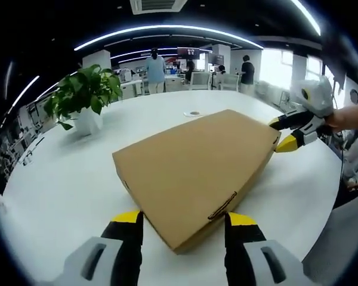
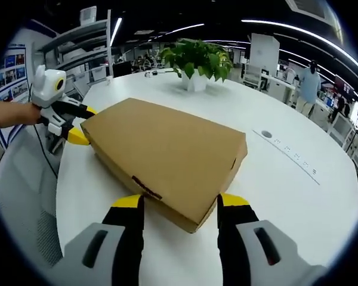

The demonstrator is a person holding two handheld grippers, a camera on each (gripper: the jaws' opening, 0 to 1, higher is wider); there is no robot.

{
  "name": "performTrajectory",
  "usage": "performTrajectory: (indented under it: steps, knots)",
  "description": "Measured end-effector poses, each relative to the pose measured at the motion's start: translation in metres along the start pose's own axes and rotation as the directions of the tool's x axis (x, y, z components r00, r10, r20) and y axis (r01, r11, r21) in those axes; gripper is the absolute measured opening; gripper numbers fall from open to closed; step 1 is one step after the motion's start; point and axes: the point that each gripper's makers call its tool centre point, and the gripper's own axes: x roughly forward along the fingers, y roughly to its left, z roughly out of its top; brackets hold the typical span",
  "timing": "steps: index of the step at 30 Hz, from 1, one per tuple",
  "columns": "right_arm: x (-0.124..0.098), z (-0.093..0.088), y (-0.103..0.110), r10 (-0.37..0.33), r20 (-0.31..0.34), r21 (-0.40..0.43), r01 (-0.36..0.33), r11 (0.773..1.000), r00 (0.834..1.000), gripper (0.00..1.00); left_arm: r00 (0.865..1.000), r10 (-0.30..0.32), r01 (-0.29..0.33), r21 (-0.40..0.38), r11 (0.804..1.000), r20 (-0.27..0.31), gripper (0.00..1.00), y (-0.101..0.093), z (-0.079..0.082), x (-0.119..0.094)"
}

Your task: Operate the shoe box by opening the lid, removing the specified soft item, and placing it in the target area until the item is outside and the box remains undamaged.

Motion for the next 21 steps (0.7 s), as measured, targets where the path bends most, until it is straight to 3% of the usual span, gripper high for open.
performTrajectory:
  steps: [21]
  knots:
    - [-0.01, -0.008, 0.039, -0.066, 0.0, 0.041, 0.066, 0.997, 0.998, 0.4, 0.99, -0.121, 0.126, 0.077, 0.989, -0.066, 0.54, 0.021, -0.011, -0.009]
